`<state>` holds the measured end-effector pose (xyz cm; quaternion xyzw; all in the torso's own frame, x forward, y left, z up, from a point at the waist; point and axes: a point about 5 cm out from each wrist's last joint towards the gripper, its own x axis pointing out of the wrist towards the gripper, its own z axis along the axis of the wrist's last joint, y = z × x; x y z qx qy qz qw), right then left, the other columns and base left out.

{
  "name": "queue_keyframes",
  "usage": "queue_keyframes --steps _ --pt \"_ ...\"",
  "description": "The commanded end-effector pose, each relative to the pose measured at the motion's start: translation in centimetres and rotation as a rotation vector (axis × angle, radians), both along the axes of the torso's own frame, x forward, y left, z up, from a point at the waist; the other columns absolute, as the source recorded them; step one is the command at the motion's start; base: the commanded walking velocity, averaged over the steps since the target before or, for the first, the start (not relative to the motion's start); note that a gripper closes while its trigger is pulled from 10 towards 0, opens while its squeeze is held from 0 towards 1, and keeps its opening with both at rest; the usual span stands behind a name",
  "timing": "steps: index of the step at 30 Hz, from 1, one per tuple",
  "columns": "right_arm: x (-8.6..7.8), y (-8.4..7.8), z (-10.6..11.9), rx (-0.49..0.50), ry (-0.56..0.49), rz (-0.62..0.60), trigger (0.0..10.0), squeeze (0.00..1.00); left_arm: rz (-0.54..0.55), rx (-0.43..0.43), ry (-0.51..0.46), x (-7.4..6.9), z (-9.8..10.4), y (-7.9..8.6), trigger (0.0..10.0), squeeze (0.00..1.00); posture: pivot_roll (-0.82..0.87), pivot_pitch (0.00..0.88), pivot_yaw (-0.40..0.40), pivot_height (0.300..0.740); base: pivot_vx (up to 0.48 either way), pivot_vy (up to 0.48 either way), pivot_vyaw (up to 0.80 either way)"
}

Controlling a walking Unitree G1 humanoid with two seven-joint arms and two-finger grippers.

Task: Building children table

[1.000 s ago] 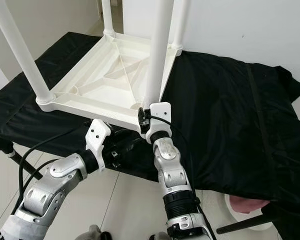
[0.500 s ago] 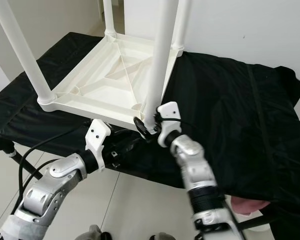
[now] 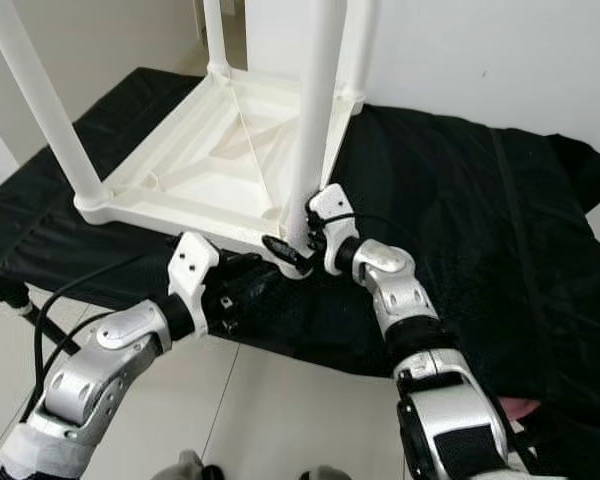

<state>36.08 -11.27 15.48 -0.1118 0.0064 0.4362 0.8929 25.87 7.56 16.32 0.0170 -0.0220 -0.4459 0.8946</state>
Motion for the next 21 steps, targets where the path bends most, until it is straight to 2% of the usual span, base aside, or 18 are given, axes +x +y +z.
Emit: queue_keyframes --steps 1,2,3,4,10,11,17,20,21 --pt "-0.1 0.3 -0.4 -0.026 0.009 0.022 10.0 0.0 -0.008 0.015 0.014 0.0 -0.3 -0.1 10.0 0.0 -0.04 0.03 0.005 0.74 0.0 0.0 0.0" --pt "-0.1 0.3 -0.4 -0.026 0.009 0.022 10.0 0.0 -0.008 0.015 0.014 0.0 -0.3 -0.1 10.0 0.0 -0.04 0.03 0.005 0.74 0.0 0.0 0.0" --pt "-0.1 0.7 -0.6 -0.027 0.027 0.044 4.4 0.0 -0.008 0.014 0.012 0.0 -0.2 -0.1 10.0 0.0 -0.03 0.031 0.006 0.74 0.0 0.0 0.0" --pt "-0.1 1.2 -1.1 -0.046 0.04 0.064 0.0 0.0 -0.008 0.013 0.009 0.1 -0.2 -0.1 10.0 0.0 -0.03 0.028 0.005 0.74 0.0 0.0 0.0" --pt "-0.2 1.7 -1.6 -0.077 0.046 0.087 0.0 0.0 -0.001 0.011 0.003 0.1 0.0 0.0 10.0 0.0 -0.02 0.028 0.004 0.74 0.0 0.0 0.0" --pt "0.3 1.4 -1.4 -0.08 0.022 0.022 0.0 0.0 0.005 0.011 0.003 0.1 0.0 0.1 10.0 0.0 -0.02 0.028 -0.001 0.74 0.0 0.0 0.0" --pt "0.6 1.0 -1.1 -0.036 -0.009 -0.064 0.0 0.0 0.005 0.008 0.006 0.1 -0.1 0.0 10.0 0.0 -0.03 0.039 -0.006 0.74 0.0 0.0 0.0" --pt "0.7 0.7 -0.9 0.008 -0.031 -0.186 0.0 0.0 -0.003 0.003 0.011 -0.1 -0.1 -0.2 10.0 0.0 -0.04 0.042 -0.003 0.74 0.0 0.0 0.0" --pt "0.7 0.7 -0.9 0.008 -0.031 -0.186 0.0 0.0 -0.003 0.003 0.011 -0.1 -0.1 -0.2 10.0 0.0 -0.04 0.042 -0.003 0.74 0.0 0.0 0.0"
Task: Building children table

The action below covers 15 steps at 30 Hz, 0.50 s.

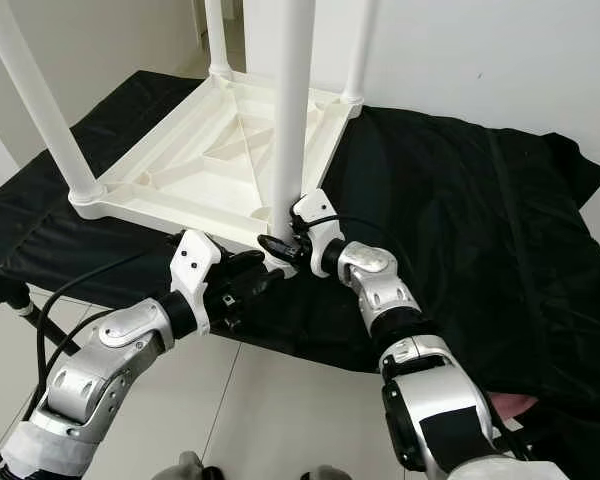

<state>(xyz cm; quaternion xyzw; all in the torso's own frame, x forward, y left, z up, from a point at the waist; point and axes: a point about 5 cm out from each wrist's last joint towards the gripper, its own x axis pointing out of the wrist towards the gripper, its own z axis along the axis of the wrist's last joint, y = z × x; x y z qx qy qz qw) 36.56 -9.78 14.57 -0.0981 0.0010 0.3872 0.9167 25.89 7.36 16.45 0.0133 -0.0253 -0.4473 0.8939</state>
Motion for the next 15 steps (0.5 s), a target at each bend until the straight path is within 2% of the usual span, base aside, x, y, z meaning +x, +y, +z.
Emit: queue_keyframes --steps 1,3,5,6,8,9,10,12,14,15 --pt "0.4 -1.0 0.1 0.006 -0.008 -0.14 0.0 0.0 -0.005 0.012 0.016 -0.1 -0.3 -0.1 10.0 0.0 -0.04 0.042 -0.003 0.74 0.0 0.0 0.0" --pt "0.5 -1.3 0.0 0.043 0.002 -0.228 0.0 0.0 -0.012 0.013 0.019 -0.2 -0.4 -0.2 10.0 0.0 -0.04 0.044 -0.003 0.74 0.0 0.0 0.0" --pt "0.4 -1.5 0.0 0.048 -0.001 -0.257 0.0 0.0 -0.015 0.013 0.02 -0.3 -0.4 -0.3 10.0 0.0 -0.04 0.044 -0.003 0.74 0.0 0.0 0.0" --pt "0.3 -1.8 -0.1 0.056 -0.011 -0.344 0.0 0.0 -0.022 0.014 0.023 -0.3 -0.5 -0.4 10.0 0.0 -0.05 0.045 -0.002 0.74 0.0 0.0 0.0" --pt "0.3 -1.8 -0.1 0.056 -0.011 -0.344 0.0 0.0 -0.022 0.014 0.023 -0.3 -0.5 -0.4 10.0 0.0 -0.05 0.045 -0.002 0.74 0.0 0.0 0.0" --pt "0.3 -2.1 -0.3 0.061 -0.018 -0.407 0.0 0.0 -0.026 0.015 0.026 -0.4 -0.5 -0.4 10.0 0.0 -0.05 0.045 -0.002 0.74 0.0 0.0 0.0" --pt "0.3 -2.1 -0.3 0.061 -0.018 -0.407 0.0 0.0 -0.026 0.015 0.026 -0.4 -0.5 -0.4 10.0 0.0 -0.05 0.045 -0.002 0.74 0.0 0.0 0.0" --pt "-0.2 -2.3 -0.8 0.084 -0.022 -0.578 0.0 0.0 -0.033 0.016 0.029 -0.5 -0.6 -0.5 10.0 0.0 -0.05 0.047 -0.005 0.74 0.0 0.0 0.0" --pt "-0.2 -2.3 -0.8 0.084 -0.022 -0.578 0.0 0.0 -0.033 0.016 0.029 -0.5 -0.6 -0.5 10.0 0.0 -0.05 0.047 -0.005 0.74 0.0 0.0 0.0" --pt "-0.5 -2.3 -1.0 0.088 -0.02 -0.639 0.0 0.0 -0.034 0.016 0.03 -0.5 -0.6 -0.5 10.0 0.0 -0.05 0.047 -0.005 0.74 0.0 0.0 0.0"
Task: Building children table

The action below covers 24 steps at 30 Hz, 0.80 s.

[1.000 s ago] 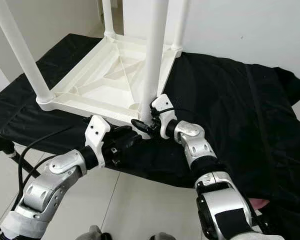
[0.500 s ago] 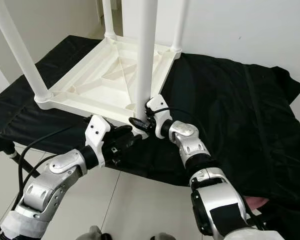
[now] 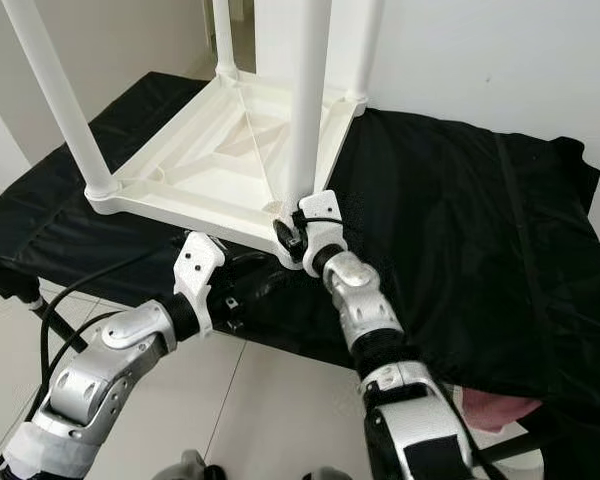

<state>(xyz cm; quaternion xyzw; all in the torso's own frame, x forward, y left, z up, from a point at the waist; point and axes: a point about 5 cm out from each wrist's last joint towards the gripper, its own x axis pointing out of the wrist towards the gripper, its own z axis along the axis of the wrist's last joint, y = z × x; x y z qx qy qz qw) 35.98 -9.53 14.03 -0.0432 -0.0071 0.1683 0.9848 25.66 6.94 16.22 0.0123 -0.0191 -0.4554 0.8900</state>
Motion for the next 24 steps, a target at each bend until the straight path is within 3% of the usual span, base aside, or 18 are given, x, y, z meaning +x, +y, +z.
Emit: queue_keyframes --steps 1,2,4,8,9,10,11,12,13,14,22,23,24 --pt "0.1 -2.6 -0.5 -0.029 0.013 -0.182 0.0 0.0 -0.016 0.012 0.018 -0.3 -0.4 0.0 10.0 0.0 -0.05 0.047 -0.005 0.74 0.0 0.0 0.0" --pt "-0.4 -2.4 -0.7 -0.013 0.012 -0.263 0.0 0.0 -0.017 0.012 0.019 -0.3 -0.4 -0.1 10.0 0.0 -0.05 0.042 -0.012 0.74 0.0 0.0 0.0" --pt "-1.0 -1.6 -1.0 0.006 0.015 -0.301 0.0 0.0 -0.017 0.011 0.02 -0.4 -0.4 -0.1 10.0 0.0 -0.05 0.04 -0.014 0.74 0.0 0.0 0.0" --pt "-1.6 -0.3 -0.9 0.049 0.009 -0.271 0.0 0.0 -0.019 0.011 0.02 -0.4 -0.5 -0.2 10.0 0.0 -0.05 0.032 -0.013 0.74 0.0 0.0 0.0" --pt "-1.6 0.0 -0.7 0.057 0.001 -0.248 0.5 0.0 -0.021 0.012 0.019 -0.4 -0.5 -0.2 10.0 0.0 -0.05 0.027 -0.015 0.74 0.0 0.0 0.0" --pt "-1.6 0.2 -0.6 0.076 0.003 -0.214 8.8 0.0 -0.022 0.013 0.019 -0.4 -0.5 -0.2 10.0 0.0 -0.05 0.027 -0.015 0.74 0.0 0.0 0.0" --pt "-1.6 0.2 -0.6 0.076 0.003 -0.214 8.8 0.0 -0.022 0.013 0.019 -0.4 -0.5 -0.2 10.0 0.0 -0.05 0.027 -0.015 0.74 0.0 0.0 0.0" --pt "-1.6 0.3 -0.4 0.069 0.0 -0.198 10.0 0.0 -0.023 0.014 0.018 -0.4 -0.5 -0.3 10.0 0.0 -0.04 0.023 -0.017 0.74 0.0 0.0 0.0" --pt "-1.6 0.3 -0.4 0.069 0.0 -0.198 10.0 0.0 -0.023 0.014 0.018 -0.4 -0.5 -0.3 10.0 0.0 -0.04 0.023 -0.017 0.74 0.0 0.0 0.0" --pt "-1.6 0.2 -0.3 0.082 0.001 -0.169 10.0 1.0 -0.02 0.014 0.016 -0.3 -0.5 -0.2 10.0 0.0 -0.04 0.023 -0.017 0.74 0.0 0.0 0.0" --pt "-1.9 -0.5 0.5 0.102 -0.015 -0.046 10.0 1.0 -0.012 0.015 0.015 -0.3 -0.5 0.0 10.0 0.0 -0.04 0.017 -0.023 0.74 0.0 0.0 0.0" --pt "-2.1 -0.9 0.7 0.092 -0.019 -0.002 10.0 0.0 -0.011 0.014 0.015 -0.4 -0.5 0.0 10.0 0.0 -0.04 0.017 -0.023 0.74 0.0 0.0 0.0" --pt "-2.1 -0.9 0.7 0.092 -0.019 -0.002 10.0 0.0 -0.011 0.014 0.015 -0.4 -0.5 0.0 10.0 0.0 -0.04 0.017 -0.023 0.74 0.0 0.0 0.0"
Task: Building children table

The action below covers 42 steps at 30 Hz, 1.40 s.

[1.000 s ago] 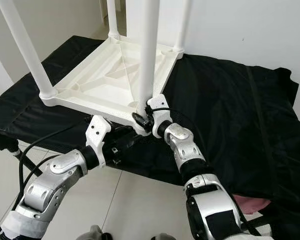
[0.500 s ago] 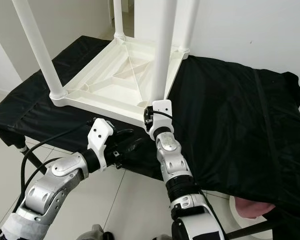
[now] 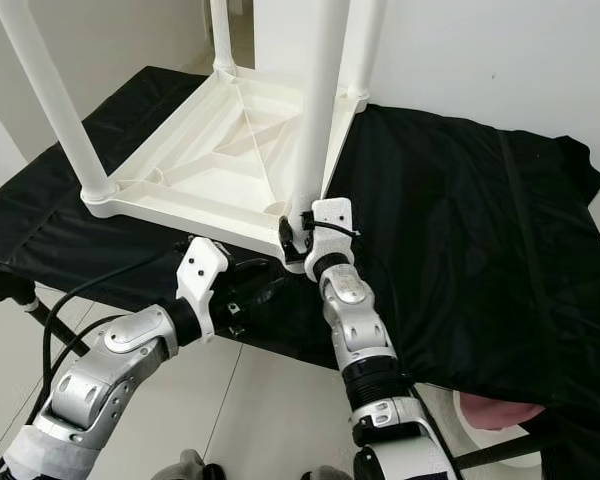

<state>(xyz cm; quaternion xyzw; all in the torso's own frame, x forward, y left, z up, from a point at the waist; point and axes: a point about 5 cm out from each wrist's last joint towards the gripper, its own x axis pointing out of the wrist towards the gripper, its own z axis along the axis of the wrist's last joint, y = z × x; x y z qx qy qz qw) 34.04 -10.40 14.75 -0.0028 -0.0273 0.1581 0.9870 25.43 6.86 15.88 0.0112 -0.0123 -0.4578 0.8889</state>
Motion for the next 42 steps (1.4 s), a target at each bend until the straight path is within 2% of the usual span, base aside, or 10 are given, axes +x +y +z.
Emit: queue_keyframes --steps 1,3,5,10,13,27,28,29,30,42 --pt "-0.4 -0.6 0.1 -0.017 0.001 0.086 10.0 0.0 -0.004 0.009 0.003 -0.1 -0.2 0.1 10.0 0.0 -0.04 0.017 -0.023 0.74 0.0 0.0 0.0" --pt "-0.4 -0.6 0.1 -0.017 0.001 0.086 10.0 0.0 -0.004 0.009 0.003 -0.1 -0.2 0.1 10.0 0.0 -0.04 0.017 -0.023 0.74 0.0 0.0 0.0" --pt "-0.8 -1.5 0.3 -0.115 -0.037 0.247 10.0 0.0 -0.001 0.009 0.002 -0.1 -0.1 0.1 10.0 0.0 -0.04 0.022 -0.016 0.74 0.0 0.0 0.0" --pt "-0.6 -2.1 0.4 -0.155 -0.048 0.306 10.0 0.0 -0.001 0.01 0.002 0.0 -0.1 0.1 10.0 0.0 -0.04 0.022 -0.016 0.74 0.0 0.0 0.0" --pt "0.7 -2.8 0.7 -0.228 -0.052 0.394 10.0 0.0 -0.004 0.011 0.0 0.1 0.0 0.1 10.0 0.0 -0.05 0.022 -0.005 0.74 0.0 0.0 0.0" --pt "2.4 0.2 0.2 -0.314 0.019 0.579 9.6 0.0 0.009 0.006 -0.011 0.4 0.3 0.2 10.0 0.0 -0.03 0.027 -0.002 0.74 0.0 0.0 0.0" --pt "2.2 0.5 -0.1 -0.317 0.029 0.598 2.7 0.0 0.013 0.005 -0.013 0.4 0.4 0.3 10.0 0.0 -0.02 0.027 -0.005 0.74 0.0 0.0 0.0" --pt "2.2 0.5 -0.1 -0.317 0.029 0.598 2.7 0.0 0.013 0.005 -0.013 0.4 0.4 0.3 10.0 0.0 -0.02 0.027 -0.005 0.74 0.0 0.0 0.0" --pt "2.2 0.7 -0.7 -0.325 0.046 0.622 0.0 0.0 0.019 0.003 -0.015 0.4 0.4 0.4 10.0 0.0 -0.02 0.027 -0.005 0.74 0.0 0.0 0.0" --pt "2.1 -0.4 -1.3 -0.295 0.062 0.583 0.0 0.0 0.02 -0.003 -0.012 0.4 0.4 0.3 10.0 0.0 -0.03 0.036 -0.007 0.74 0.0 0.0 0.0"
